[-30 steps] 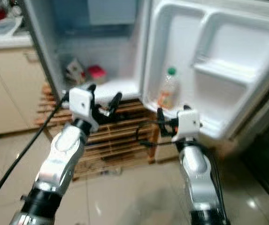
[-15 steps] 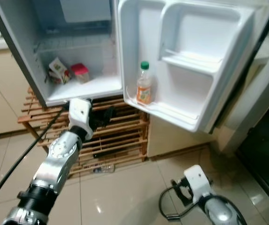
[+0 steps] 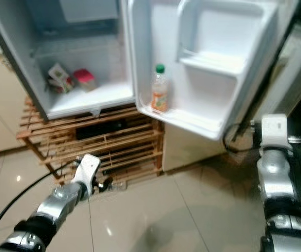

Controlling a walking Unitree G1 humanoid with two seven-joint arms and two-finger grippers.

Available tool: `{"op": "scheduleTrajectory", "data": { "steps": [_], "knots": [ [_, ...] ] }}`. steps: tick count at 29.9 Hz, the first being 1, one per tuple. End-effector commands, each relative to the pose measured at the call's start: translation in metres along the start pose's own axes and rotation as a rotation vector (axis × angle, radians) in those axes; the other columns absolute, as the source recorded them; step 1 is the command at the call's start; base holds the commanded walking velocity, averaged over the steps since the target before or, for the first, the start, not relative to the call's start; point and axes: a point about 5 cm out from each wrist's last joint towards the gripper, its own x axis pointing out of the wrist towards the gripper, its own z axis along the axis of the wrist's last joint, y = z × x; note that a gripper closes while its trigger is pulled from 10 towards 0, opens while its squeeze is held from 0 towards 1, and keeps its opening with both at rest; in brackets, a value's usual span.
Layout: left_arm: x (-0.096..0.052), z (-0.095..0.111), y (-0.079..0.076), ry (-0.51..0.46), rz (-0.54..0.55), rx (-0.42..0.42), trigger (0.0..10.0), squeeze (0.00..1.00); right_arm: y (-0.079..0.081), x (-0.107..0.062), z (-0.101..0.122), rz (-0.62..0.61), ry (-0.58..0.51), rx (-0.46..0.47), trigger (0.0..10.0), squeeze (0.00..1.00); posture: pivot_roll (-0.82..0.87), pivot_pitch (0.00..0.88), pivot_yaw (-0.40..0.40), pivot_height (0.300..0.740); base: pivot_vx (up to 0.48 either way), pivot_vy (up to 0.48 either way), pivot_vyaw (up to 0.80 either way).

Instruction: Restocking fridge

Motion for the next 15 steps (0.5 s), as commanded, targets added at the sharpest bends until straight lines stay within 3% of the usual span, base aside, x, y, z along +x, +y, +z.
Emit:
{"op": "scheduleTrajectory", "data": {
  "steps": [1, 6, 12, 13, 14, 15],
  "knots": [
    [0.001, 0.001, 0.001, 0.002, 0.004, 0.025, 10.0, 0.0, 0.007, 0.002, 0.004, 0.001, 0.008, 0.004, 10.0, 0.0, -0.1, 0.0, 0.053, 0.74, 0.0, 0.0, 0.0],
    [0.0, 0.003, 0.003, -0.021, -0.005, 0.077, 10.0, 0.0, 0.028, 0.008, 0.034, 0.04, -0.033, 0.088, 10.0, 0.0, -0.08, 0.0, 0.042, 0.74, 0.0, 0.0, 0.0],
    [0.0, -0.004, 0.007, 0.005, 0.003, 0.078, 10.0, 0.0, 0.072, -0.005, 0.047, 0.252, -0.068, 0.212, 10.0, 0.0, -0.09, 0.0, 0.045, 0.74, 0.0, 0.0, 0.0],
    [-0.001, -0.014, 0.007, 0.069, 0.007, 0.129, 10.0, 0.0, 0.085, -0.012, 0.052, 0.337, -0.084, 0.259, 10.0, 0.0, -0.09, 0.0, 0.047, 0.74, 0.0, 0.0, 0.0],
    [-0.001, -0.014, 0.007, 0.069, 0.007, 0.129, 10.0, 0.0, 0.085, -0.012, 0.052, 0.337, -0.084, 0.259, 10.0, 0.0, -0.09, 0.0, 0.047, 0.74, 0.0, 0.0, 0.0],
    [-0.002, -0.024, 0.008, 0.123, 0.005, 0.185, 10.0, 0.0, 0.102, -0.022, 0.062, 0.464, -0.13, 0.289, 10.0, 0.0, -0.09, 0.0, 0.052, 0.74, 0.0, 0.0, 0.0]
  ]
}}
